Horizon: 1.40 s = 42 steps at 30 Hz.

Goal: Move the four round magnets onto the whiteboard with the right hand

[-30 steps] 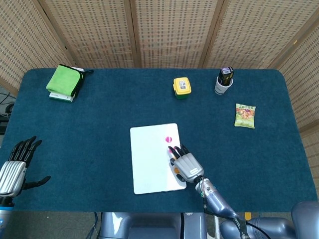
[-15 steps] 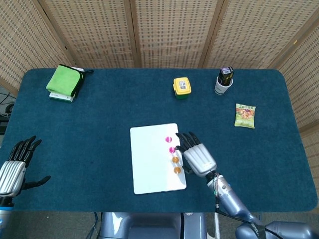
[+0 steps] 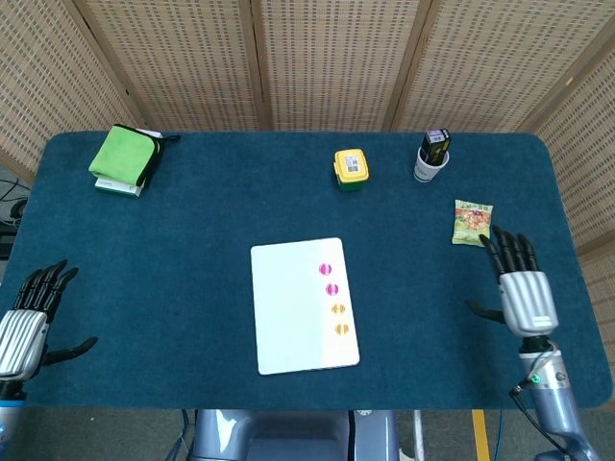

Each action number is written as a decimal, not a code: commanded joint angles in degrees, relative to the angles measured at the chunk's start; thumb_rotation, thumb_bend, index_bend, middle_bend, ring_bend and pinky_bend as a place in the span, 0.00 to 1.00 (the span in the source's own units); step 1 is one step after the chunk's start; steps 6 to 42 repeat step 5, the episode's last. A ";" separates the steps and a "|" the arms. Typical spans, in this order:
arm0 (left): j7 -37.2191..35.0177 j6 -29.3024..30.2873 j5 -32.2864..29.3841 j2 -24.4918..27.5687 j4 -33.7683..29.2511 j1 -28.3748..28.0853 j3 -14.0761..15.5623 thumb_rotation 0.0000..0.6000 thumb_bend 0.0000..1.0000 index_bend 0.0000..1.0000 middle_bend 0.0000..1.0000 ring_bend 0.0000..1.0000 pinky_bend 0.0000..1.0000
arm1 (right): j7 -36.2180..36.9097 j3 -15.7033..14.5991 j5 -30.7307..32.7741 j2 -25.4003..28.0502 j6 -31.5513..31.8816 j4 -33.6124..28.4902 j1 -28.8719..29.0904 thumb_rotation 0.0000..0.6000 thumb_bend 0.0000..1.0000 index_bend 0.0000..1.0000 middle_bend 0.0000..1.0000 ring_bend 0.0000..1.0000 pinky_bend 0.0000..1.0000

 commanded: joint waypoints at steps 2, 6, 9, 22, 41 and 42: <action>-0.07 0.86 0.42 -0.47 0.46 0.25 -0.17 1.00 0.00 0.00 0.00 0.00 0.00 | 4.75 -1.26 -1.47 -1.17 4.22 7.47 -4.92 1.00 0.00 0.00 0.00 0.00 0.00; -0.19 1.24 0.62 -0.64 0.61 0.35 -0.18 1.00 0.00 0.00 0.00 0.00 0.00 | 4.98 -1.64 -2.74 -1.11 4.58 9.01 -5.67 1.00 0.00 0.00 0.00 0.00 0.00; -0.19 1.24 0.62 -0.64 0.61 0.35 -0.18 1.00 0.00 0.00 0.00 0.00 0.00 | 4.98 -1.64 -2.74 -1.11 4.58 9.01 -5.67 1.00 0.00 0.00 0.00 0.00 0.00; -0.19 1.24 0.62 -0.64 0.61 0.35 -0.18 1.00 0.00 0.00 0.00 0.00 0.00 | 4.98 -1.64 -2.74 -1.11 4.58 9.01 -5.67 1.00 0.00 0.00 0.00 0.00 0.00; -0.19 1.24 0.62 -0.64 0.61 0.35 -0.18 1.00 0.00 0.00 0.00 0.00 0.00 | 4.98 -1.64 -2.74 -1.11 4.58 9.01 -5.67 1.00 0.00 0.00 0.00 0.00 0.00; -0.19 1.24 0.62 -0.64 0.61 0.35 -0.18 1.00 0.00 0.00 0.00 0.00 0.00 | 4.98 -1.64 -2.74 -1.11 4.58 9.01 -5.67 1.00 0.00 0.00 0.00 0.00 0.00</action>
